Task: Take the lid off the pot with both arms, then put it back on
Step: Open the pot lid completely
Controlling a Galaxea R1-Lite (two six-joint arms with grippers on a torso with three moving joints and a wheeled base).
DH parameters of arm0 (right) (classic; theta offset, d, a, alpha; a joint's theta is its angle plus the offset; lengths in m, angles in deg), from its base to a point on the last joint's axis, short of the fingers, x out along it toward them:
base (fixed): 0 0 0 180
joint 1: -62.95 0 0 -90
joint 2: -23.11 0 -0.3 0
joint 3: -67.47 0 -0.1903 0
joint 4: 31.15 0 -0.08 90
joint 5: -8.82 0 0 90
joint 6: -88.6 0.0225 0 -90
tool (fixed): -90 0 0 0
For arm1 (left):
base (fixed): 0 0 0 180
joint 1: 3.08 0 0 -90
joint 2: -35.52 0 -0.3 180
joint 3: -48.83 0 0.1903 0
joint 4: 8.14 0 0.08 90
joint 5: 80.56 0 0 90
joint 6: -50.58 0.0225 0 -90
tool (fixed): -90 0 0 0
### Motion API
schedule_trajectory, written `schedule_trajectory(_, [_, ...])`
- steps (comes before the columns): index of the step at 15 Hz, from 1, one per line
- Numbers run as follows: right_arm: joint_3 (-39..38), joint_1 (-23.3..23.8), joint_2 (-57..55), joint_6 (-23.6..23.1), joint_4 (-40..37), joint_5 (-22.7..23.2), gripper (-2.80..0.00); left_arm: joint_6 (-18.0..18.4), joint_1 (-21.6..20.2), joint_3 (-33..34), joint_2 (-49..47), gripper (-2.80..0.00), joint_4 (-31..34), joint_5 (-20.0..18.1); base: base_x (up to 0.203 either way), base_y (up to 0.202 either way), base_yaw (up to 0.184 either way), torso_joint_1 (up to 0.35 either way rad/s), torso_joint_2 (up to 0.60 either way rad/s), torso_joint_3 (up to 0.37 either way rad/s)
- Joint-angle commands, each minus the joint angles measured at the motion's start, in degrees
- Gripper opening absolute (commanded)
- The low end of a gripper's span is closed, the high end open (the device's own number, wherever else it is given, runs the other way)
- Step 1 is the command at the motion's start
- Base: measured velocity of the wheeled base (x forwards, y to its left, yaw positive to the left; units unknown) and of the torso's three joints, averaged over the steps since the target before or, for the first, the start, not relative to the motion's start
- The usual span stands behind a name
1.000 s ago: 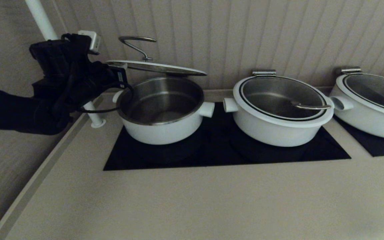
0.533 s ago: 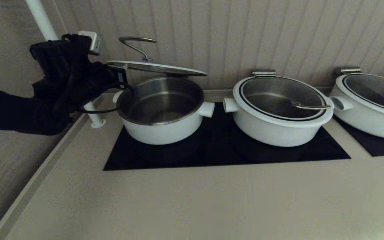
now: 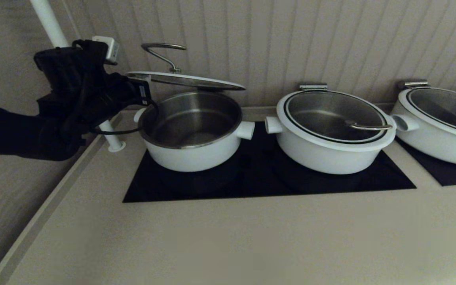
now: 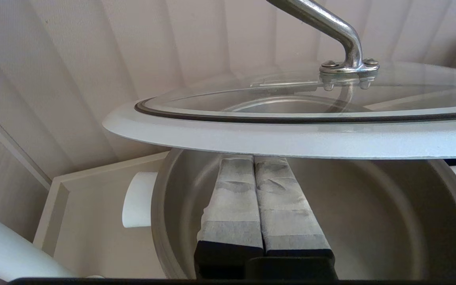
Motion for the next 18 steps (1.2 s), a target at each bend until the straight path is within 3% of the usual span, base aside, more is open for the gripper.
schedule_trajectory(1, [0.0, -0.1, 5.7, 1.3, 0.0, -0.2, -2.80, 0.0, 0.0, 0.0, 0.0, -2.80, -0.3, -0.1, 0.000, 0.000, 0.000, 0.000, 0.00, 0.000])
schedule_trajectory(4, [-0.4, -0.2, 12.9, 5.9, 0.3, -2.3, -2.80, 0.0, 0.2, 0.0, 0.0, -2.80, -0.3, 0.0, 0.000, 0.000, 0.000, 0.000, 0.00, 0.000])
schedule_trajectory(7, [-3.6, -0.2, 13.3, 6.6, 8.2, -4.6, -2.80, 0.0, 0.4, 0.0, 0.3, -2.80, -0.3, 0.0, 0.000, 0.000, 0.000, 0.000, 0.00, 0.000])
schedule_trajectory(9, [-3.6, -0.2, 13.3, 6.2, 7.5, -8.0, -2.80, 0.0, 0.3, 0.0, 0.4, -2.80, -0.3, 0.0, 0.000, 0.000, 0.000, 0.000, 0.00, 0.000])
schedule_trajectory(11, [-3.6, -0.2, 13.3, 2.0, 6.7, -7.8, -2.80, 0.0, 0.4, 0.0, 0.4, -2.80, -0.3, 0.0, 0.000, 0.000, 0.000, 0.000, 0.00, 0.000])
schedule_trajectory(13, [-3.3, -0.2, 13.2, -0.8, 3.7, -4.5, -2.80, 0.0, 0.4, -0.1, 0.3, -2.80, -0.3, 0.0, 0.000, 0.000, 0.000, 0.000, 0.00, 0.000])
schedule_trajectory(18, [-3.6, -0.2, 13.3, 2.2, 4.5, -4.9, -2.80, 0.0, 0.4, -1.2, -0.7, -2.80, -0.3, 0.0, 0.000, 0.000, 0.000, 0.000, 0.00, 0.000])
